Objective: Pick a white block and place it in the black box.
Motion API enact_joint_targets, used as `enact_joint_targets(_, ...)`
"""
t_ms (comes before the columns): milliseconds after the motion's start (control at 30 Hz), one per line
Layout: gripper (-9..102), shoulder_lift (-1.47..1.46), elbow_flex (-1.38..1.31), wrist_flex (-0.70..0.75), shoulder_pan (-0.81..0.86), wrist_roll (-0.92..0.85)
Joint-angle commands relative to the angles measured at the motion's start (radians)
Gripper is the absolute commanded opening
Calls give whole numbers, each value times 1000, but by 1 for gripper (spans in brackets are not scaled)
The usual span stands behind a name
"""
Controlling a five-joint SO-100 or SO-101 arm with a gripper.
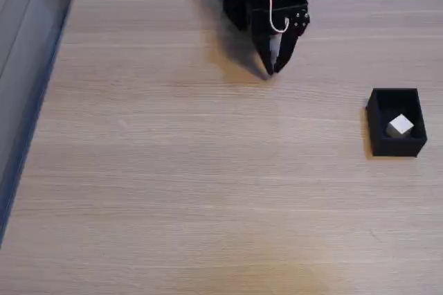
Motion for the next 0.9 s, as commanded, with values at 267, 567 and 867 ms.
enact_joint_targets(267,0,268,179,123,118,-55)
enact_joint_targets(567,0,310,179,144,109,-66)
enact_joint_targets(867,0,310,179,144,123,-66)
